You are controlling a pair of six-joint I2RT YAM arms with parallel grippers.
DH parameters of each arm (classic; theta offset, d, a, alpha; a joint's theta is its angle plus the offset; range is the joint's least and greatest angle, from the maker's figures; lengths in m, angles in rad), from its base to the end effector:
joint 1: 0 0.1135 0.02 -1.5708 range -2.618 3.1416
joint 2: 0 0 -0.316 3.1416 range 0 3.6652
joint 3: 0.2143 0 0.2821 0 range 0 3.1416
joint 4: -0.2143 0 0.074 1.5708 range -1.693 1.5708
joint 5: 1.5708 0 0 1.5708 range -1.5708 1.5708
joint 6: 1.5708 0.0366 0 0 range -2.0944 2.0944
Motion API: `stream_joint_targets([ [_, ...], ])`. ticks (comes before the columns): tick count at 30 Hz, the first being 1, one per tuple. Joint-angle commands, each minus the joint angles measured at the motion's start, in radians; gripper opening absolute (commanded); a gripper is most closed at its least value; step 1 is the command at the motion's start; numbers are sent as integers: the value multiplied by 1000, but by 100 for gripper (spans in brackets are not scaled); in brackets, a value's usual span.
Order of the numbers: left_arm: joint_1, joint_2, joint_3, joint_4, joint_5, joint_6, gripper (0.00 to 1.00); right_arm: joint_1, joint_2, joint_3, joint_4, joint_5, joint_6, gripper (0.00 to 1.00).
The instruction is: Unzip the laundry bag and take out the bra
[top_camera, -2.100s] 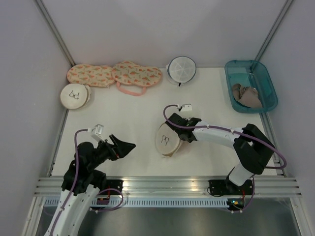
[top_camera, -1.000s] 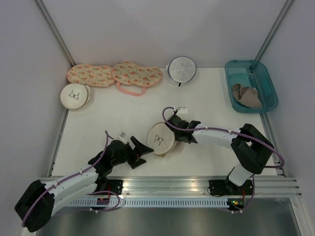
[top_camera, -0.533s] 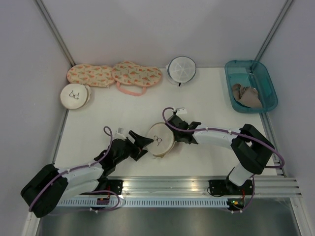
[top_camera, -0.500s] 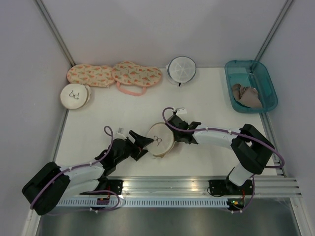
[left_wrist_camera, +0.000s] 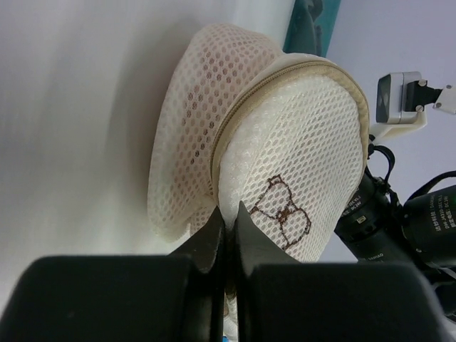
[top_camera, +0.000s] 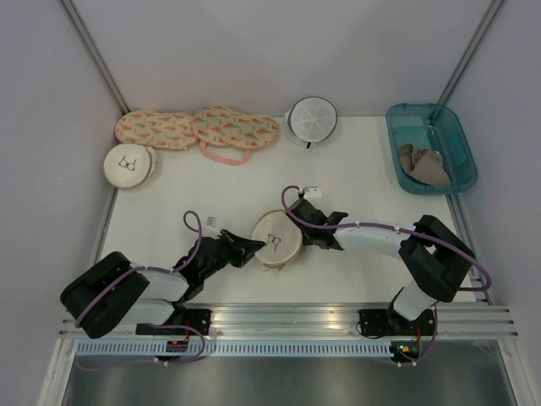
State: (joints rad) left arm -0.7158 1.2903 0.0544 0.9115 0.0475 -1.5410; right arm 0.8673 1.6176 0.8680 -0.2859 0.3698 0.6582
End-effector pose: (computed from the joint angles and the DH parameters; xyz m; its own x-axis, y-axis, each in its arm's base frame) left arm 0.1381 -0.1224 0.1413 -0.6963 -0.7176 -0.0131 -0.2199 0.2306 -0.9479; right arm 0.2252 0.2451 0.1923 -0.8021 -0.0639 -0.5937 -0.1278 0.9896 0.0661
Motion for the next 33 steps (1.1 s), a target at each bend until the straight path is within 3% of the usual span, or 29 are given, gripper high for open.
stream_joint_targets([
  [1, -4, -55, -36, 103, 25, -22, 2, 9, -44, -17, 19, -37, 3, 1],
  [4, -5, -118, -41, 60, 28, -4, 2, 9, -71, -23, 11, -37, 1, 0],
  [5, -5, -181, -39, -6, 26, 5, 2, 7, -97, -26, 2, -29, -2, 21],
  [7, -5, -277, -25, -122, 6, 44, 2, 9, -171, -37, -41, 29, 12, 48],
  [8, -5, -405, -15, -283, -6, 85, 2, 9, -205, -43, -76, 53, 17, 65],
  [10, -7, -546, 42, -515, -90, 134, 2, 9, -280, -58, -111, 122, 35, 77],
  [11, -13, -701, 64, -721, -130, 190, 2, 10, -359, -76, -130, 133, 35, 79],
  [15, -20, -984, 145, -1064, -309, 309, 2, 30, -548, -142, -101, 92, 49, 82],
  [19, -20, -1010, 258, -1279, -443, 381, 2, 117, -676, -221, 10, 12, 96, 83],
  [26, -36, -869, 329, -1327, -494, 401, 2, 344, -652, -250, 243, -9, 182, 75],
  [33, -45, -908, 329, -1333, -514, 401, 2, 404, -521, -245, 421, -32, 199, 62],
])
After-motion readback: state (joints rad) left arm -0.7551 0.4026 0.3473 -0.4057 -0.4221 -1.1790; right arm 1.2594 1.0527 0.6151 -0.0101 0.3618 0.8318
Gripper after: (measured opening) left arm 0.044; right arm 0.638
